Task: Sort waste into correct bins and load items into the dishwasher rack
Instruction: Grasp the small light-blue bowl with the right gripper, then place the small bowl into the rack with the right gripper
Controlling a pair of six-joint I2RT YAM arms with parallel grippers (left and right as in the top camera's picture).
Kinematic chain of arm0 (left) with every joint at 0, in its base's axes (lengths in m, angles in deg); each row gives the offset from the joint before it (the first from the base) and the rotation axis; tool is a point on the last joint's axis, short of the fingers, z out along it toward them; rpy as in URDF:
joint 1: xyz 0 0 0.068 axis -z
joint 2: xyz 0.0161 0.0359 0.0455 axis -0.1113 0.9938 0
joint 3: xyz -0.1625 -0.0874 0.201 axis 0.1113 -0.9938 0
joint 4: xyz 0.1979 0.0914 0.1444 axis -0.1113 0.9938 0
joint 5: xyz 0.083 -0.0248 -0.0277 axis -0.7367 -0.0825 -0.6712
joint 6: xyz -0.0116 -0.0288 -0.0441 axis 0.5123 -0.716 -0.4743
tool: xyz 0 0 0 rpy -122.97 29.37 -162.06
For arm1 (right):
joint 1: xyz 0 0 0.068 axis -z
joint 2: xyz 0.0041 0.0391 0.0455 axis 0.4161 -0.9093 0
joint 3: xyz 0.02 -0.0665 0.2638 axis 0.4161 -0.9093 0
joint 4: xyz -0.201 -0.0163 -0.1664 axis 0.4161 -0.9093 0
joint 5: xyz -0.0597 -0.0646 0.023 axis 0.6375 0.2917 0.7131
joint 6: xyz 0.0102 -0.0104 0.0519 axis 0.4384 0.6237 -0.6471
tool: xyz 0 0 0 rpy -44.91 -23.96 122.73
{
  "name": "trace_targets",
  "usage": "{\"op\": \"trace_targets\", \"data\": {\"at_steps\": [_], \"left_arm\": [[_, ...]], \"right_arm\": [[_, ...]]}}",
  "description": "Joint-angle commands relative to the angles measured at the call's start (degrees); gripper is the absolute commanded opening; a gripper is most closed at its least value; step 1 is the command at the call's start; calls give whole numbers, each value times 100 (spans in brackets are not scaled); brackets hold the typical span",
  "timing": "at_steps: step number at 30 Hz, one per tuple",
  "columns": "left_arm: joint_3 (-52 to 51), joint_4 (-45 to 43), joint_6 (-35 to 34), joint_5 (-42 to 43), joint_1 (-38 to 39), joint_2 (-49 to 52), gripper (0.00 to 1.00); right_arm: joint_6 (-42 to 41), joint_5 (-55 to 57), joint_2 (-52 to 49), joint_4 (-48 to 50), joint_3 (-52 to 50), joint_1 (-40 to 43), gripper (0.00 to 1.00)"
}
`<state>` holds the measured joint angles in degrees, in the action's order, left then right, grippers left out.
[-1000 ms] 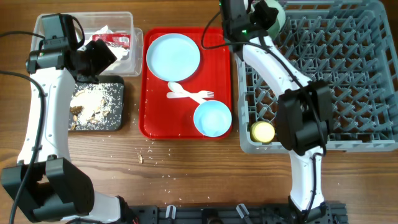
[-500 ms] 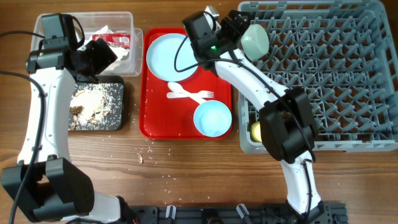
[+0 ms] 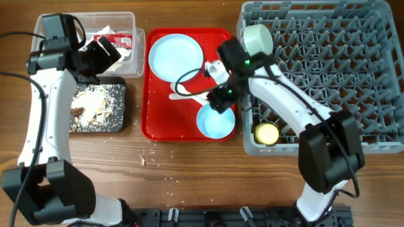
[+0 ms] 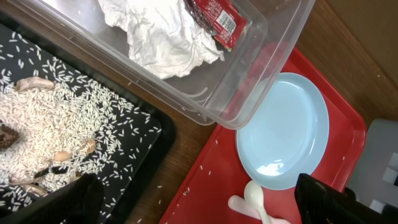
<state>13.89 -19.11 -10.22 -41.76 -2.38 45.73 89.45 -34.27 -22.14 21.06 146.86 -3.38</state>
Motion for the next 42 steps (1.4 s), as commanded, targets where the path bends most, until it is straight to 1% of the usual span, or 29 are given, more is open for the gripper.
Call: {"op": "trace_targets", "data": {"at_steps": [1, 2, 3, 4, 5, 7, 8, 9, 12, 13, 15, 16, 17, 18, 20, 21, 23, 25, 28, 29, 31, 32, 35, 36, 39, 41, 42], "left_arm": [[72, 4, 7, 48, -7, 11, 100], [72, 4, 7, 48, -9, 11, 100], [72, 9, 7, 48, -9, 11, 100], [72, 7, 7, 48, -9, 11, 100], [72, 4, 7, 48, -9, 11, 100], [72, 4, 7, 48, -9, 11, 100], [72, 4, 7, 48, -9, 11, 100], [72, 4, 7, 48, -9, 11, 100], [72, 4, 7, 48, -9, 11, 100], [72, 7, 7, 48, -9, 11, 100], [72, 4, 7, 48, -9, 11, 100], [72, 4, 7, 48, -9, 11, 100], [72, 4, 7, 48, -9, 11, 100], [72, 7, 7, 48, -9, 11, 100], [72, 4, 7, 48, -9, 11, 100], [72, 4, 7, 48, -9, 11, 100], [72, 4, 7, 48, -9, 11, 100], [72, 4, 7, 48, -9, 11, 100], [72, 4, 9, 48, -9, 11, 100], [72, 4, 7, 48, -9, 11, 100], [72, 4, 7, 48, -9, 11, 100], [72, 7, 7, 48, -9, 11, 100], [72, 4, 7, 48, -9, 11, 100], [72, 4, 7, 48, -9, 11, 100], [72, 4, 7, 48, -9, 11, 100], [72, 4, 7, 48, -9, 11, 100], [72, 4, 7, 48, -9, 11, 100]], "right_arm": [[-59, -140, -61, 155, -415, -7, 67], [-66, -127, -61, 232, -533, -7, 67], [-63, -129, -61, 422, -732, -7, 64], [-90, -131, -61, 551, -848, -9, 59], [-105, -129, -61, 614, -922, -7, 47], [-120, -129, -59, 649, -914, -7, 20], [-221, -96, -59, 660, -870, -7, 14], [-361, -87, -46, 601, -699, -7, 4], [-407, -46, 221, 70, 7, -7, 4], [-682, 354, 437, -232, 393, -7, 4], [-1434, 1692, 931, -721, 981, -7, 4], [-2144, 2616, 1237, -942, 1180, -7, 4], [-2824, 3281, 1556, -1113, 1261, 17, 4], [-3268, 3633, 1930, -1213, 1261, 72, 4], [-3893, 4105, 2581, -1362, 1261, 214, 4], [-4271, 4782, 2955, -1523, 1261, 258, 4], [-4592, 6057, 3064, -1921, 1259, 256, 4], [-4603, 6559, 2667, -2118, 1248, 256, 4], [-4529, 7084, 1416, -2273, 1248, 254, 4], [-4325, 7611, 848, -2387, 1248, 232, 4], [-4301, 8166, 319, -2542, 1248, 144, 4], [-4304, 8216, 127, -2529, 1248, 94, 4], [-4271, 8225, -109, -2485, 1248, 55, 4], [-4142, 8164, -149, -2444, 1244, 52, 4], [-3598, 8214, -190, -2085, 1163, 55, 4], [-3106, 8706, -212, -1790, 1086, 52, 4], [-2809, 8730, -212, -1655, 1086, 42, 4]]}}
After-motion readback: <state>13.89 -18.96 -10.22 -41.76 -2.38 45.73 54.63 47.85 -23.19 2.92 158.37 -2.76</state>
